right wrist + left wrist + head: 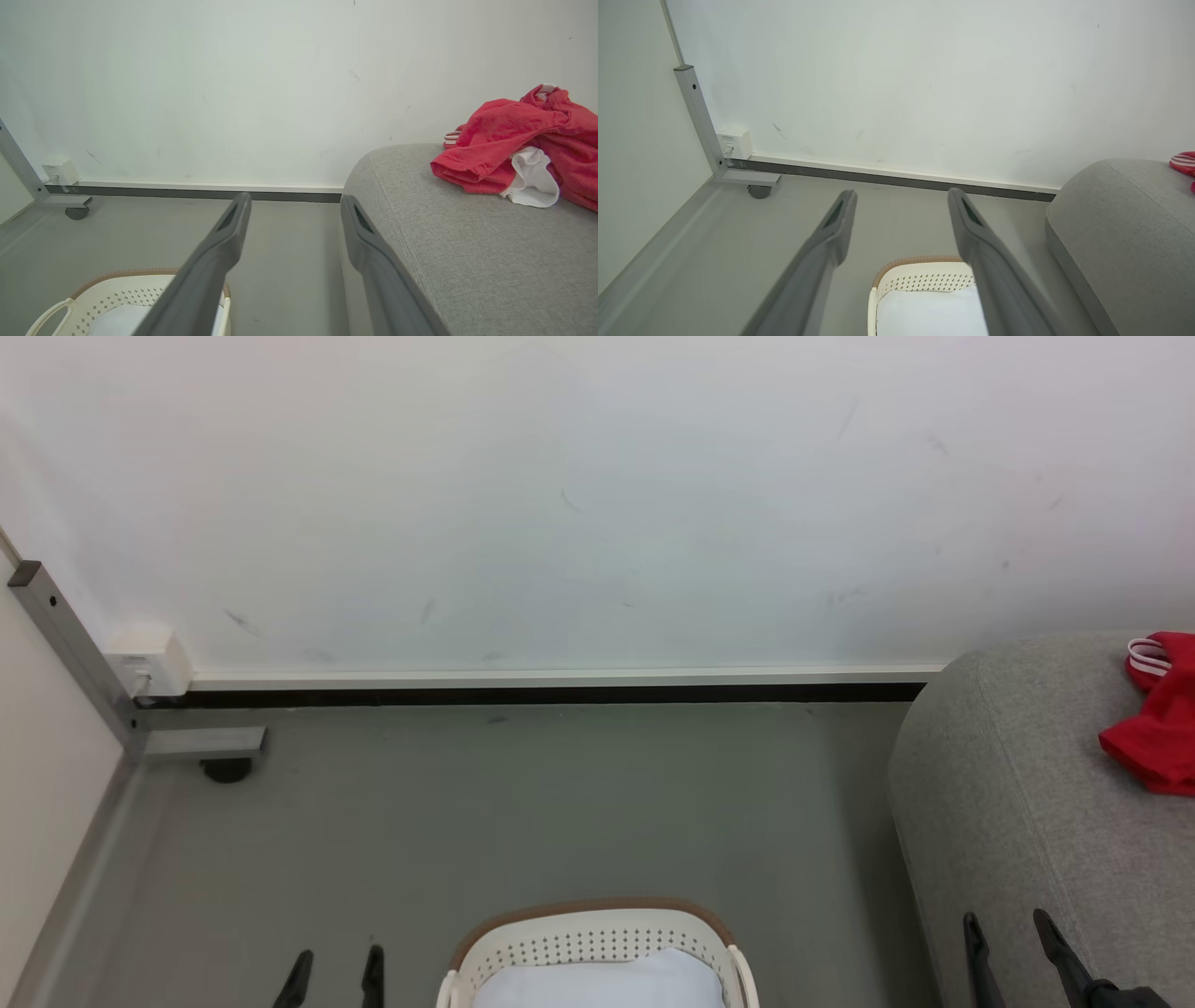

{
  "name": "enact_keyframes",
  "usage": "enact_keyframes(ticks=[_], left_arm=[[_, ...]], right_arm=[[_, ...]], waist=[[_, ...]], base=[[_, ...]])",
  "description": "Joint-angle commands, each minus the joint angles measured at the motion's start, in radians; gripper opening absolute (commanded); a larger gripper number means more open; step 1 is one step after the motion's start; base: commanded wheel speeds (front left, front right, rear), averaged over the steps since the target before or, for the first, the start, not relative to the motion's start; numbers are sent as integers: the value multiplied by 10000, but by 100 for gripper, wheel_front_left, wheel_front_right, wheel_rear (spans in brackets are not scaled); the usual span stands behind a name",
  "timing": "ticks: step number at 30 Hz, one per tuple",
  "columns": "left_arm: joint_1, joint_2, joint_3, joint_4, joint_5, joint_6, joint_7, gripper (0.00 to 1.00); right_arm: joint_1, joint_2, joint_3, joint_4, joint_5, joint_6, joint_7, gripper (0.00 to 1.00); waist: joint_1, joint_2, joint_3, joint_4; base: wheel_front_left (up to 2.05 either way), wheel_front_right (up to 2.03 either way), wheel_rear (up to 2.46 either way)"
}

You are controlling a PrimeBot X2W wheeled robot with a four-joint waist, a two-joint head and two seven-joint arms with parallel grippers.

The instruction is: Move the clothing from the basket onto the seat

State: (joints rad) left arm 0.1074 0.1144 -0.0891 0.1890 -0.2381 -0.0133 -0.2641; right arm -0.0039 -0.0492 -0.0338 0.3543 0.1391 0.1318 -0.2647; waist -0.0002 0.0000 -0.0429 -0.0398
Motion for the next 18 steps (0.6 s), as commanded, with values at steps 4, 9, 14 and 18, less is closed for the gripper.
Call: enact_keyframes(ticks=[4, 9, 14, 18], left_arm=[[176, -260, 325, 125, 396, -296, -5, 100], [109, -411, 546, 205, 638, -507, -5, 100], [55, -505, 700, 297, 717, -706, -5, 100], [81, -520, 646, 481, 610, -694, 8, 0]], right_arm=[[-31, -27, 90, 249, 79, -22, 5, 100], [-85, -27, 178, 337, 114, -22, 5, 100], [-53, -27, 240, 361, 154, -22, 5, 100], [51, 33, 249, 489, 111, 2, 2, 0]], waist=[[2, 0, -57, 48], [2, 0, -62, 37], [2, 0, -53, 3], [2, 0, -54, 6]], base=[[0, 0, 0], [0, 0, 0], [0, 0, 0], [0, 0, 0]])
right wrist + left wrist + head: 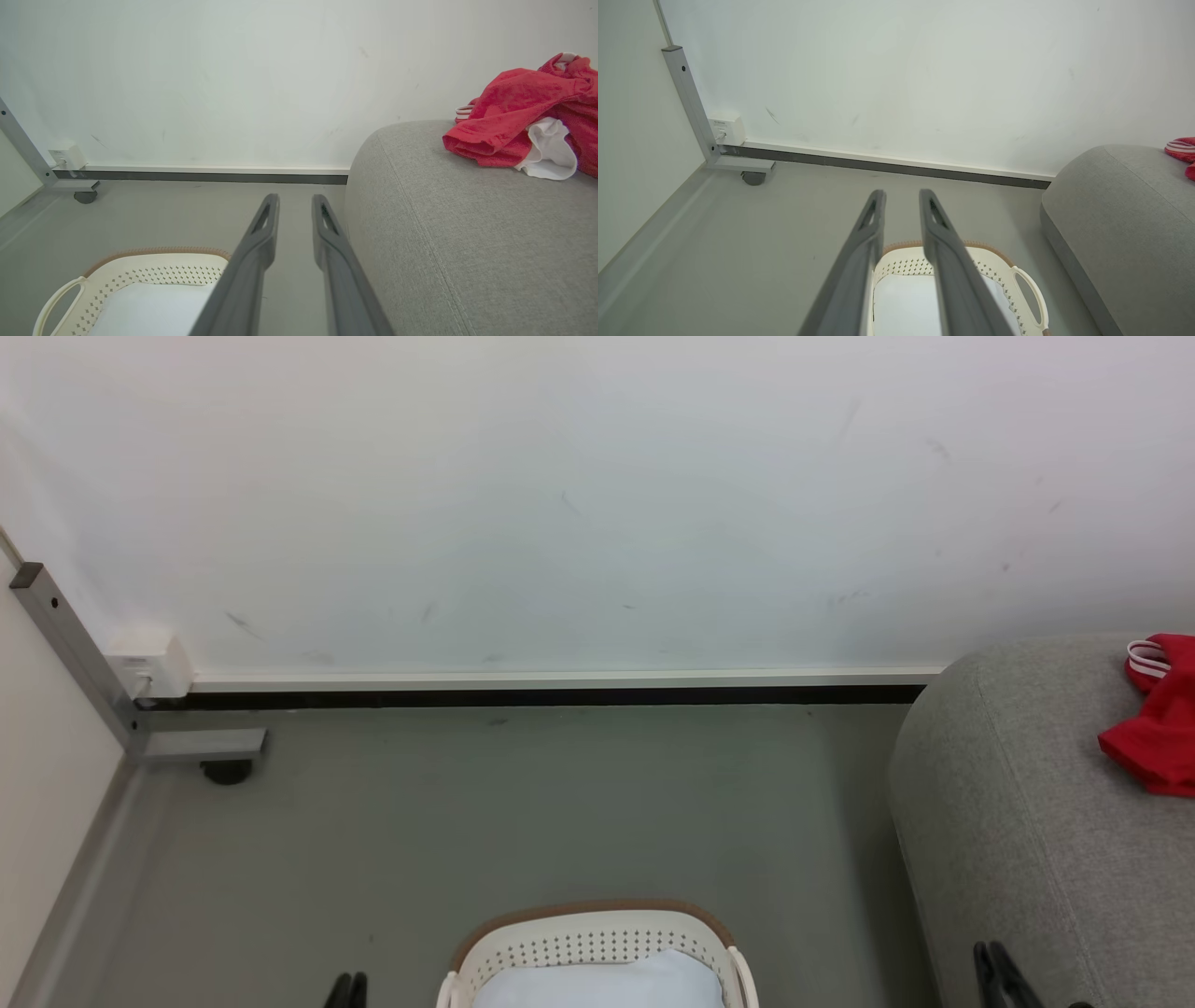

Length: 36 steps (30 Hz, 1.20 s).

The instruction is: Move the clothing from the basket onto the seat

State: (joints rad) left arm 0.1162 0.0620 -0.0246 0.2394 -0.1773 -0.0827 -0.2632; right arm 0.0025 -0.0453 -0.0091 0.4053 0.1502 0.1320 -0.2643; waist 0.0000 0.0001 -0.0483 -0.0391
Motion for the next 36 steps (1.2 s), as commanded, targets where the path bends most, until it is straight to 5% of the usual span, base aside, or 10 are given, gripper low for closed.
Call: enact_keyframes(ticks=[1, 36], left_arm=[[12, -10, -12, 63, -5, 0, 6, 0], [-945, -52, 572, 88, -5873, -205, 1553, 0]], right_arm=[[28, 15, -2, 58, 7, 0, 4, 0], [-467, -19, -441, -605, 5974, -7, 1552, 0]], waist=[[0, -1, 0, 0], [0, -1, 141, 108]], base=[[0, 0, 0], [0, 0, 0]])
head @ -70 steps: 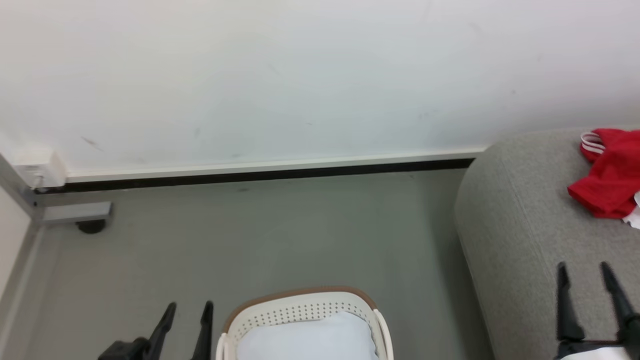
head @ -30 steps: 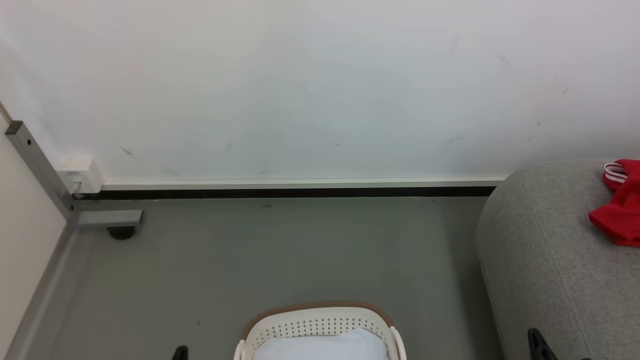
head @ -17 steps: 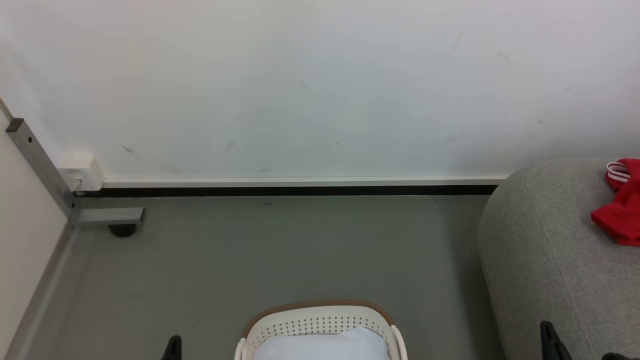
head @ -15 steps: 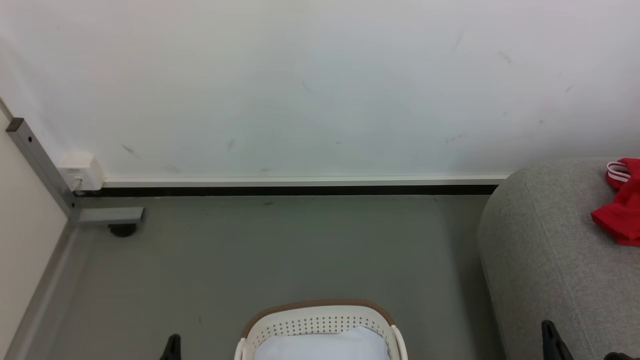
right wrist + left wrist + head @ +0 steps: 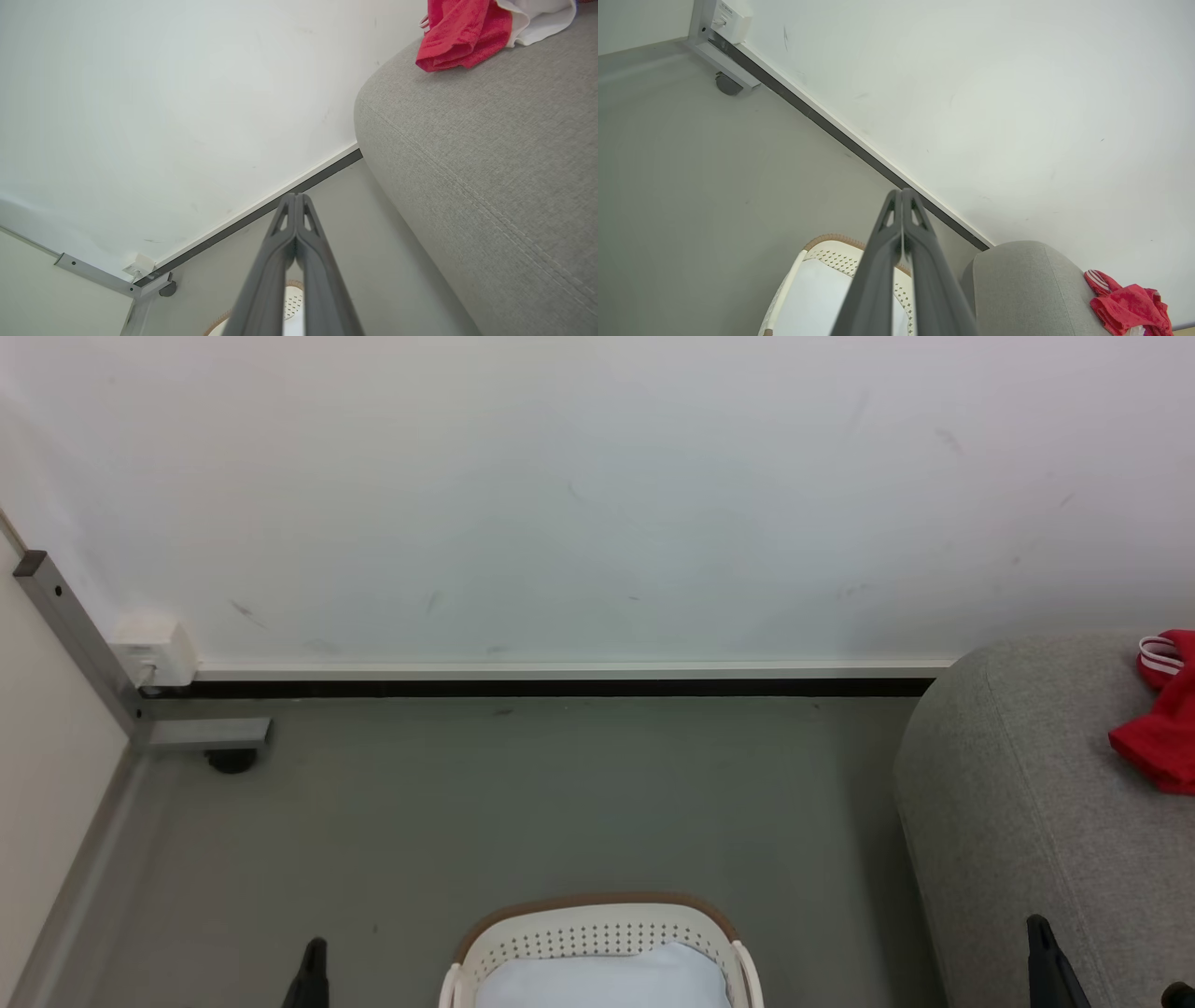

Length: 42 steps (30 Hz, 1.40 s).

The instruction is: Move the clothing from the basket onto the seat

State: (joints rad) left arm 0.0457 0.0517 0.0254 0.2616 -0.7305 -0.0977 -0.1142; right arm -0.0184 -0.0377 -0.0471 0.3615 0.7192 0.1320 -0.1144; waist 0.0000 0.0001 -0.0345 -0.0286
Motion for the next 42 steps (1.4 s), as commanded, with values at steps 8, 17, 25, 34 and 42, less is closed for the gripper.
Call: enact_keyframes(ticks=[8, 17, 25, 34, 42], left_arm=[[-412, 47, 180, -145, -1403, -92, 342, 0], [-590, 41, 286, -150, -2499, -133, 639, 0], [-750, 36, 380, -156, -3429, -170, 875, 0], [-898, 30, 478, -162, -4339, -192, 1133, 0], [-1002, 25, 543, -165, -5027, -223, 1312, 0]], right_arm=[[-362, -106, -139, -307, 1380, -8, 339, 0], [-448, -116, -219, -439, 2503, -9, 632, 0], [-530, -126, -289, -554, 3420, -11, 869, 0], [-600, -134, -363, -669, 4384, -12, 1122, 0], [-676, -140, -413, -744, 5083, -14, 1299, 0]], waist=[[0, -1, 35, 27], [0, -1, 72, 56], [0, -1, 105, 81], [0, -1, 142, 109], [0, -1, 170, 131]], base=[[0, 0, 0], [0, 0, 0], [0, 0, 0], [0, 0, 0], [0, 0, 0]])
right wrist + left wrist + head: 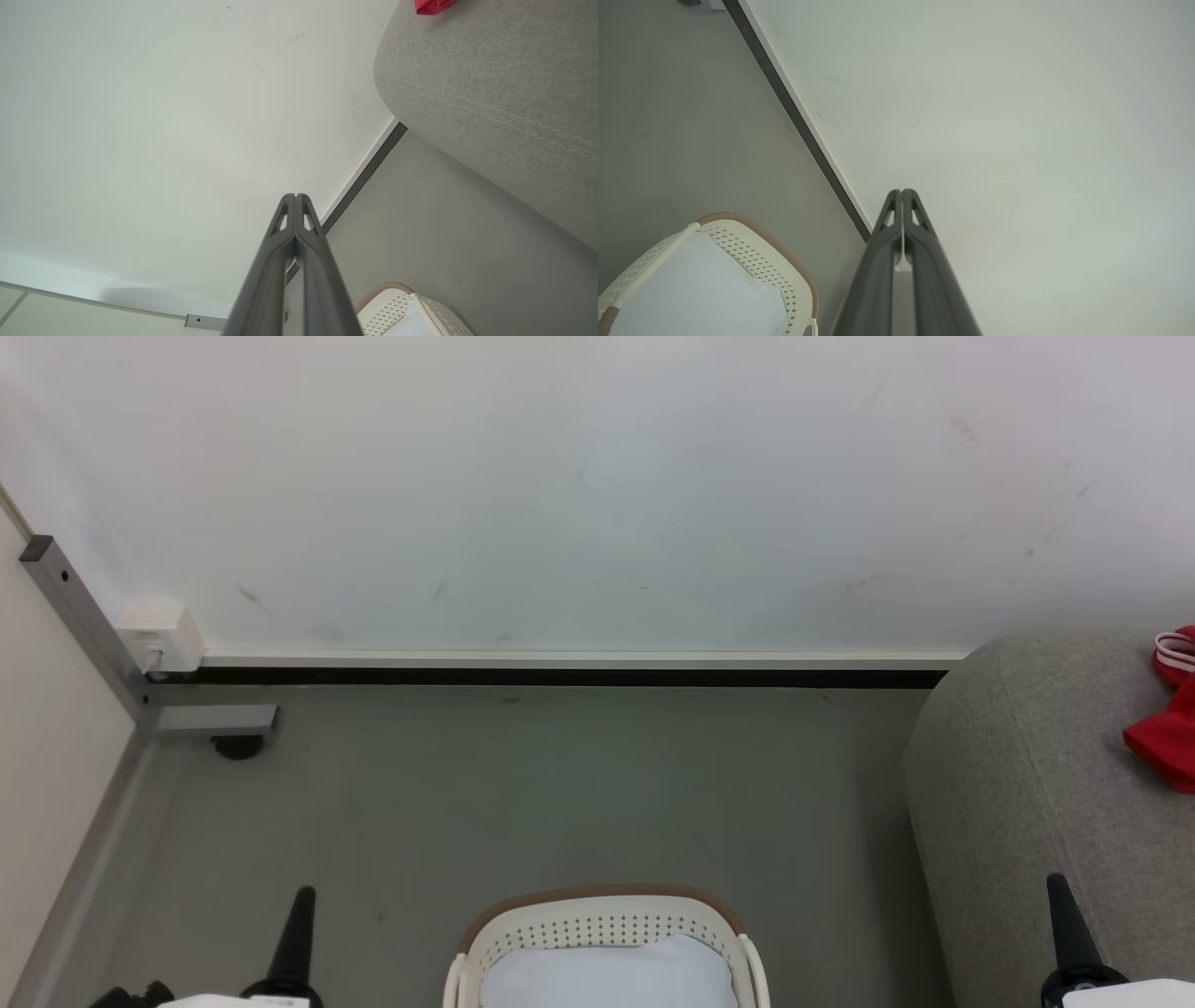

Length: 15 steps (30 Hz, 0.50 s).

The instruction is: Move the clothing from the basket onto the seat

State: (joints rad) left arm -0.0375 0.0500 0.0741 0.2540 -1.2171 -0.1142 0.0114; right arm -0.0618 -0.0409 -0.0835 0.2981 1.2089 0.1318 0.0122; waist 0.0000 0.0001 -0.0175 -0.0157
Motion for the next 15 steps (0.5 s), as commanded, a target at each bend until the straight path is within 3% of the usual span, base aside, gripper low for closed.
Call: enact_keyframes(ticks=[1, 15], left_arm=[[-190, 41, 63, -88, -266, -62, 75, 0], [-382, 33, 186, -91, -1497, -105, 403, 0]], right_arm=[[-248, -109, -55, -121, 273, -12, 63, 0], [-328, -116, -140, -277, 1525, -14, 394, 0]], waist=[[0, -1, 5, 4], [0, -1, 62, 48]], base=[[0, 0, 0], [0, 0, 0]])
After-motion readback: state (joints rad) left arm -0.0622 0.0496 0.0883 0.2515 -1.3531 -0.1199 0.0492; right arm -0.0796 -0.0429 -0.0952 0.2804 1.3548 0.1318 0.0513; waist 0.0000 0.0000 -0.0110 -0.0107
